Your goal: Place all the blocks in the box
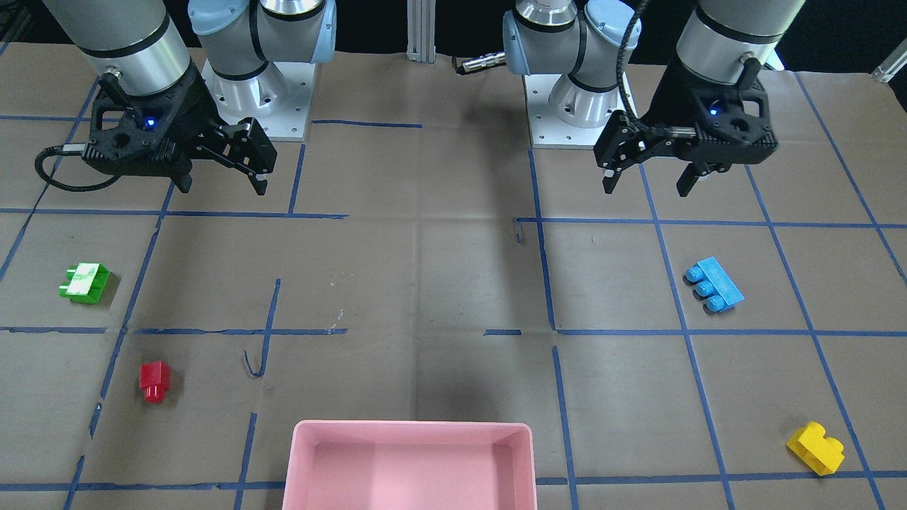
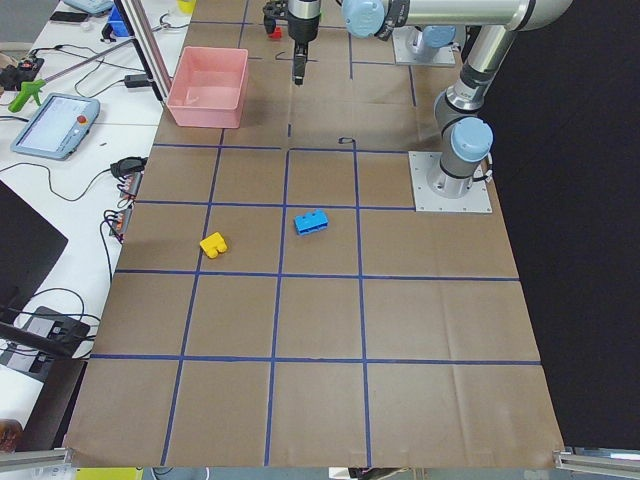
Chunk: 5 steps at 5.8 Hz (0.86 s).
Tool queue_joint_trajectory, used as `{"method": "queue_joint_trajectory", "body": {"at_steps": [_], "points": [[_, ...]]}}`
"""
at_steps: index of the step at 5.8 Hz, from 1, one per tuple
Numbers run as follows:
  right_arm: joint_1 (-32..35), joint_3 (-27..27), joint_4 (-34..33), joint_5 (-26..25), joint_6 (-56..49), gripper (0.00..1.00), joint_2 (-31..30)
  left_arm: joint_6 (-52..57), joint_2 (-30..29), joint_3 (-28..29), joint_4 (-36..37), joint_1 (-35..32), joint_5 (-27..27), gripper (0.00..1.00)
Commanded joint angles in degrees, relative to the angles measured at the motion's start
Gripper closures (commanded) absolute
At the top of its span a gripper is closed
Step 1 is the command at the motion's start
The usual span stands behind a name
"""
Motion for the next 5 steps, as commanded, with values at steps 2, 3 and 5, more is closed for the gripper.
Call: {"method": "queue_joint_trajectory", "body": {"at_steps": [2,3,5], "points": [[0.0,0.5,0.3,-0.8,-0.7,0.00,0.0,0.9,0.6,0.0,-1.2,11.2,0.3,0.00],[-0.4,1.4,0.0,-2.9,-1.2,0.00,-0.5,0.9,0.1,-1.8,-0.4,15.7,0.3,0.00],[-7.1,1.6,-3.1,-6.4,-12.4,0.00,-0.5,14.5,-1.3,-2.0,-1.1,24.2,0.3,0.00]]}}
